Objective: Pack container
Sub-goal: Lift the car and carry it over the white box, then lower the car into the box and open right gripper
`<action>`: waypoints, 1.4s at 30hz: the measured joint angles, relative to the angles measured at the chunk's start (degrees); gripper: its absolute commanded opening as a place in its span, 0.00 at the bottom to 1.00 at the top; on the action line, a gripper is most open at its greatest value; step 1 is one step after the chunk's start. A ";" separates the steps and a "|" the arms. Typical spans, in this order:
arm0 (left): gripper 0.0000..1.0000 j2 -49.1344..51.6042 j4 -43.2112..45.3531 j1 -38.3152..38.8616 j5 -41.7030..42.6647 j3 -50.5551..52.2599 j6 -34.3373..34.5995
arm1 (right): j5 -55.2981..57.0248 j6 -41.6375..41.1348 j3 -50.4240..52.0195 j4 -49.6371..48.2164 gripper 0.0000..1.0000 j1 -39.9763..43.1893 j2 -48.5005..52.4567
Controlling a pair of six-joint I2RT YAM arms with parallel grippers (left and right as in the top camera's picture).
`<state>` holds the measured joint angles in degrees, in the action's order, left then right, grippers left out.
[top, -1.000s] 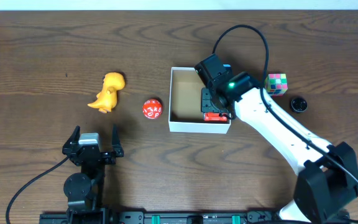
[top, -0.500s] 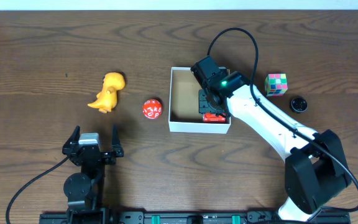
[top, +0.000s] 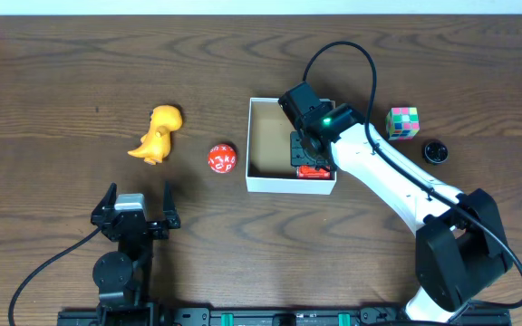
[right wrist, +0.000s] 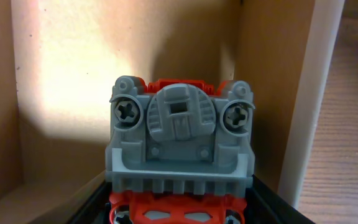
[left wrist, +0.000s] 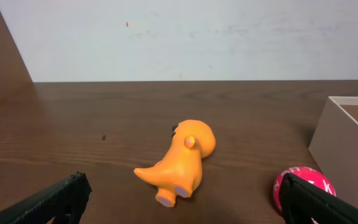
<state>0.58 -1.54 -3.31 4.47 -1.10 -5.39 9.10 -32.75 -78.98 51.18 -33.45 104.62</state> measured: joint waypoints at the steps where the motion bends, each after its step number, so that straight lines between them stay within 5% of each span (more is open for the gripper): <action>1: 0.98 0.00 0.00 0.00 0.00 0.00 0.00 | 0.00 0.00 0.00 0.11 0.27 0.00 0.00; 20: 0.98 0.00 0.00 0.00 0.00 0.00 0.00 | 0.24 0.13 0.00 0.00 0.54 0.00 0.00; 42: 0.98 0.00 0.00 0.00 0.00 0.00 0.00 | -0.74 0.13 0.00 1.09 0.56 0.00 0.00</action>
<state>0.58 -1.54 -3.31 4.47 -1.10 -5.39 8.36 -32.62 -78.98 52.27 -33.45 104.62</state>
